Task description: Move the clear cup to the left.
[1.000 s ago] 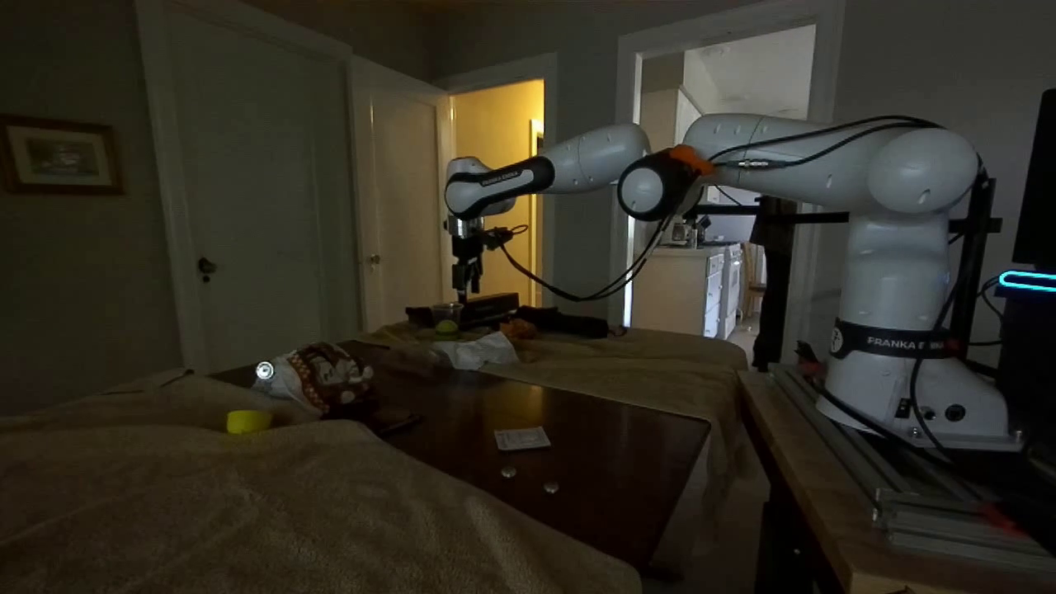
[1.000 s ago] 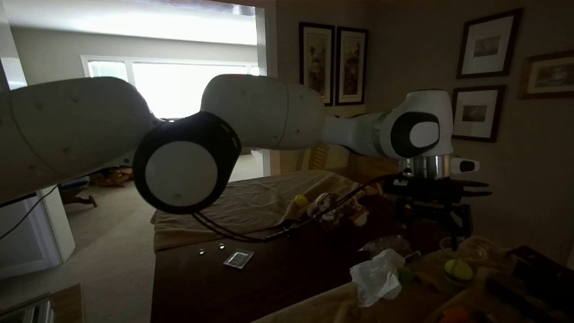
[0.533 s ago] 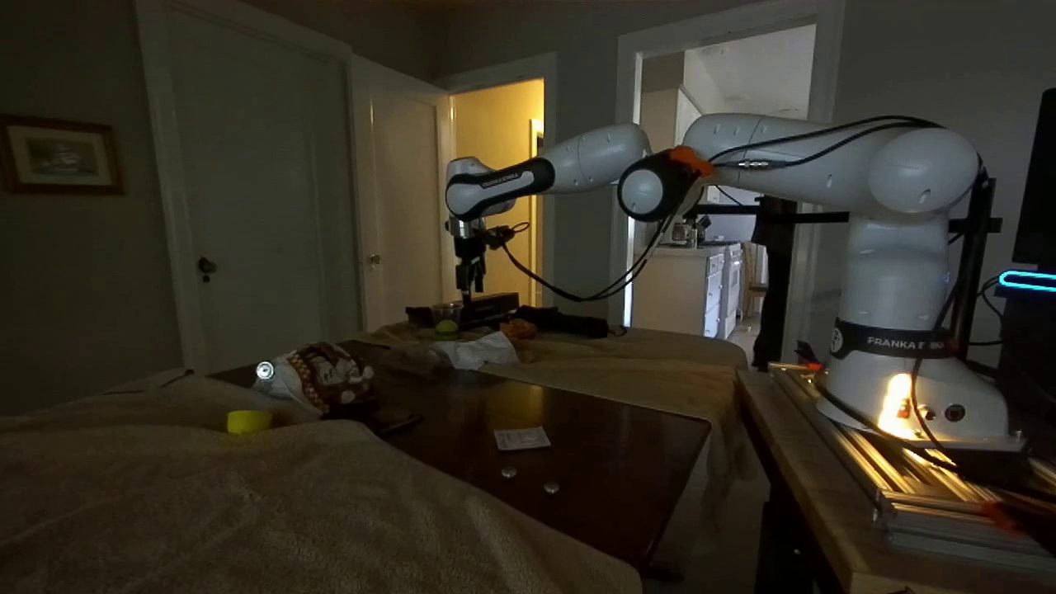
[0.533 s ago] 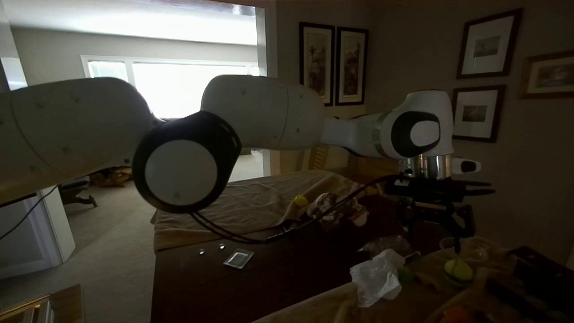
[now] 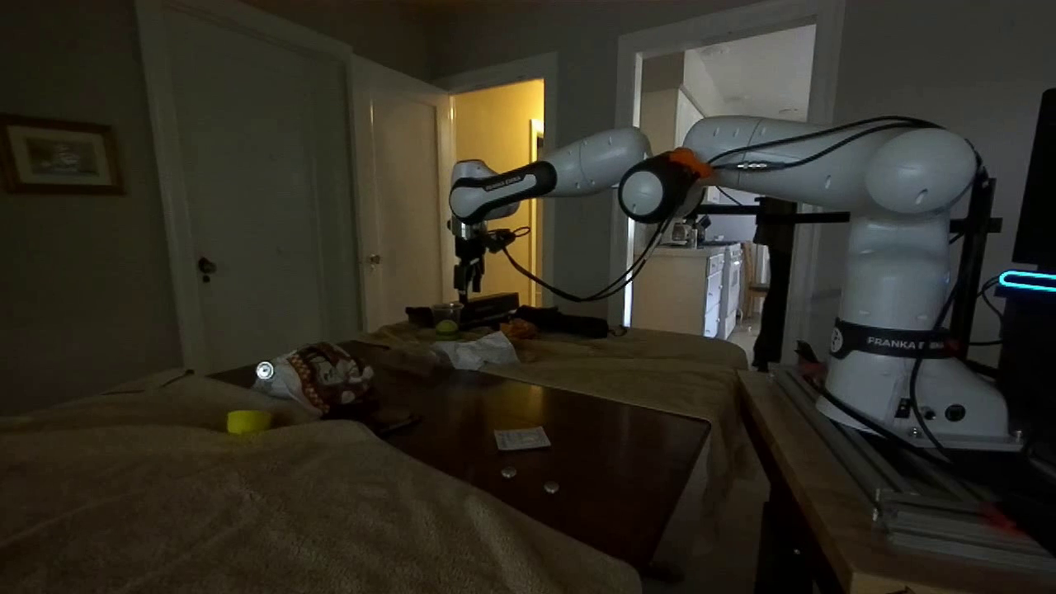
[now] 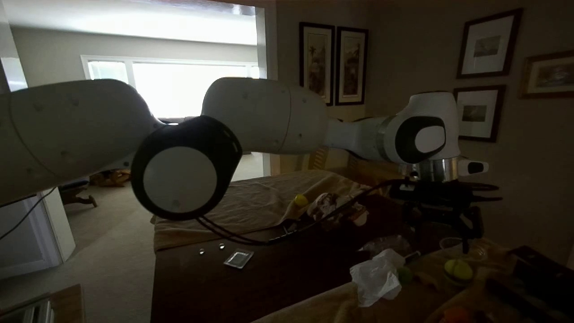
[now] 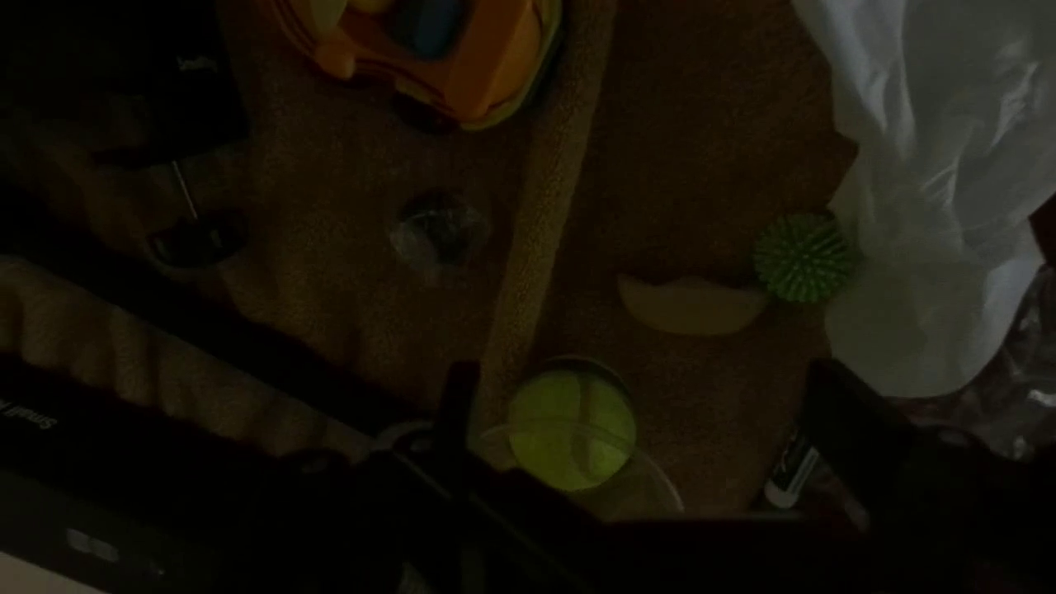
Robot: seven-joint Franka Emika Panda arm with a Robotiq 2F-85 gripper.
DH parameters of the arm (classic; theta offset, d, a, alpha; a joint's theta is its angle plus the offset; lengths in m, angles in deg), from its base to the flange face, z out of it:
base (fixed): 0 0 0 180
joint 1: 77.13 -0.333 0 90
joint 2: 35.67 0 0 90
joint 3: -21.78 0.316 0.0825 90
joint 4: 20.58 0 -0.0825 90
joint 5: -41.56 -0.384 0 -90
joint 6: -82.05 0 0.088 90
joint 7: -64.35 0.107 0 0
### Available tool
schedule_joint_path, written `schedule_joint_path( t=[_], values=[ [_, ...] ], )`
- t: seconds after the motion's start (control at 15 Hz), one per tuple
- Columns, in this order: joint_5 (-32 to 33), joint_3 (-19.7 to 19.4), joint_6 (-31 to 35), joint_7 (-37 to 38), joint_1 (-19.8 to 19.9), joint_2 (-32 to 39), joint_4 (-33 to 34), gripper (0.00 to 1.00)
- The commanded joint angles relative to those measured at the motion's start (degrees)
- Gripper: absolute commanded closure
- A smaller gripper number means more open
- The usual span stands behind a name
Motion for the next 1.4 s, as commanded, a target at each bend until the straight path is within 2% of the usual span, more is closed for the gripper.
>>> schedule_joint_path(
  t=[0.0, 0.47, 0.6, 0.67, 0.87, 0.93, 1.13, 1.33],
  values=[
    [-0.81, 2.0, 3.9, -2.76, 1.38, 0.97, 1.29, 0.0],
    [2.05, 1.46, 5.09, -16.89, -0.49, 0.77, 0.82, 0.0],
    [1.49, 1.75, 5.09, -18.66, -0.6, 0.52, 0.75, 0.0],
    [0.71, 1.74, 4.1, -16.1, -0.39, 0.32, 0.38, 0.0],
    [0.72, 1.75, 4.18, -17.3, -0.58, 0.33, 0.4, 0.0],
    [-1.33, 2.78, 3.35, -12.47, -0.09, 0.23, 0.23, 0.0],
    [-2.79, 4.05, 1.45, -2.22, -1.86, 1.27, 1.19, 0.0],
    [-4.56, 5.49, 2.31, 6.84, -2.89, 2.61, 1.84, 0.0]
  ],
)
